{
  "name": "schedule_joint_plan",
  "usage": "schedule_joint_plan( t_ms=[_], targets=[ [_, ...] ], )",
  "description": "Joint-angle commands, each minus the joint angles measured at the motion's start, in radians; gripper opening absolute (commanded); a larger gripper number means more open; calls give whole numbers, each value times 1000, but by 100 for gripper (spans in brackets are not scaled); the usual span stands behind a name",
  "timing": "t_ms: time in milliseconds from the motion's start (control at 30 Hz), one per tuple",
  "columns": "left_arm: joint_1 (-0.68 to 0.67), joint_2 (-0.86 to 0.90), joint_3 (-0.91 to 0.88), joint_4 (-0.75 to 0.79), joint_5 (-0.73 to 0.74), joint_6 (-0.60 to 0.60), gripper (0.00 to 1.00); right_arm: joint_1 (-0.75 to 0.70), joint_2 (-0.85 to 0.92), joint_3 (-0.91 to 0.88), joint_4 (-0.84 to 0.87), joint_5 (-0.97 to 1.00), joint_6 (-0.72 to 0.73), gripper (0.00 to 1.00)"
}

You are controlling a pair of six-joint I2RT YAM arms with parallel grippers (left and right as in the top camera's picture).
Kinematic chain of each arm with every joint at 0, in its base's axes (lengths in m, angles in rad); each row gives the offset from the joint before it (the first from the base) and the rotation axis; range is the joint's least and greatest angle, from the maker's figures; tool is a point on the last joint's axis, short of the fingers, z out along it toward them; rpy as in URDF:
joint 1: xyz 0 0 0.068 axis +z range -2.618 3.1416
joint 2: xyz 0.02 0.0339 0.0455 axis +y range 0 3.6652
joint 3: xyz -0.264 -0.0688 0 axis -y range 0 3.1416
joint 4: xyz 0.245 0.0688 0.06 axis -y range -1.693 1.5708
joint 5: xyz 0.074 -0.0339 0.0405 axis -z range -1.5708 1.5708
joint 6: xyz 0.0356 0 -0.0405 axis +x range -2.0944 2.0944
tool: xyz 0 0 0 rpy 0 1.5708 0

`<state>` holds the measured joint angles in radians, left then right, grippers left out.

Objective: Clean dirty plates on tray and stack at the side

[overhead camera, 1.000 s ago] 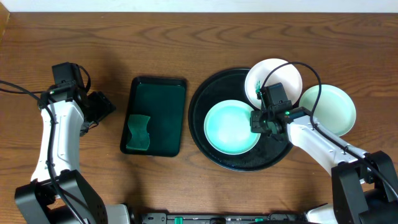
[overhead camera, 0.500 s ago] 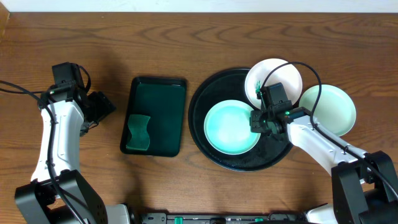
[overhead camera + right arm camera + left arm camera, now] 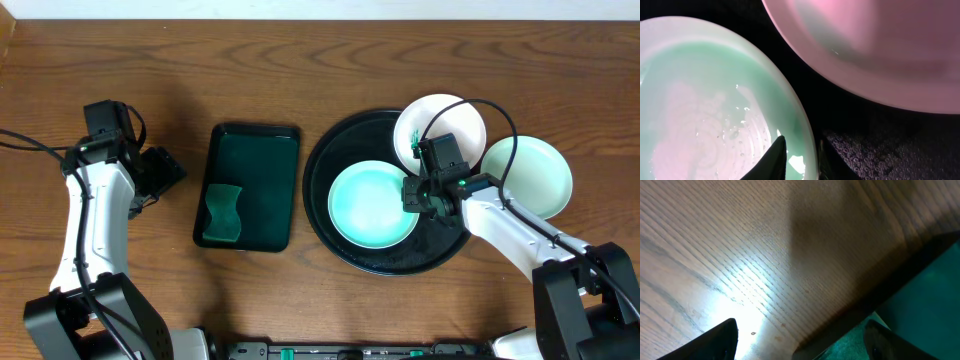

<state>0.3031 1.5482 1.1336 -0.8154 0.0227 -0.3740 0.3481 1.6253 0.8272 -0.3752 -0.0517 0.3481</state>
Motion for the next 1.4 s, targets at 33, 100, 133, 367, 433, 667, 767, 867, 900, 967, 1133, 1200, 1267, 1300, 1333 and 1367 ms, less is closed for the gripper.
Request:
schedule_joint_plan(
  t_ms=[33, 100, 133, 367, 433, 667, 767, 867, 900, 967, 1133, 1200, 1267, 1300, 1333, 1367],
  targets=[
    [5, -11, 18, -7, -6, -5, 80, 7, -15, -10, 6, -5, 3, 18],
    [4, -11, 18, -7, -6, -5, 80, 7, -15, -13, 12, -5, 3, 18],
    [5, -11, 18, -7, -6, -5, 80, 7, -15, -15, 14, -5, 3, 18],
    [5, -11, 18, -7, -6, -5, 80, 7, -15, -21, 21, -5, 3, 17],
    [4, -11, 18, -7, -6, -5, 80, 7, -15, -22, 22, -5, 3, 17],
    [4, -11, 18, -7, -6, -5, 81, 7, -15, -25, 23, -5, 3, 17],
    [5, -11, 18, -7, -6, -5, 80, 7, -15, -26, 23, -4, 3, 17],
    [5, -11, 18, -7, -6, -5, 80, 7, -15, -26, 24, -5, 3, 16],
    [4, -11, 18, -7, -6, -5, 80, 7, -15, -26, 24, -4, 3, 16],
    [4, -11, 18, -7, -6, -5, 80, 7, -15, -26, 24, -4, 3, 17],
    [5, -11, 18, -7, -6, -5, 80, 7, -15, -29, 25, -4, 3, 17],
    [4, -11, 18, -7, -6, -5, 80, 7, -15, -31, 27, -4, 3, 17],
    [4, -11, 18, -7, -6, -5, 80, 7, -15, -31, 27, -5, 3, 17],
    [5, -11, 18, -7, -6, -5, 80, 7, -15, -31, 27, -5, 3, 17],
    [4, -11, 18, -7, -6, -5, 80, 7, -15, -31, 27, -4, 3, 18],
    [4, -11, 18, -7, -6, -5, 80, 7, -15, -31, 27, -4, 3, 18]
  ],
)
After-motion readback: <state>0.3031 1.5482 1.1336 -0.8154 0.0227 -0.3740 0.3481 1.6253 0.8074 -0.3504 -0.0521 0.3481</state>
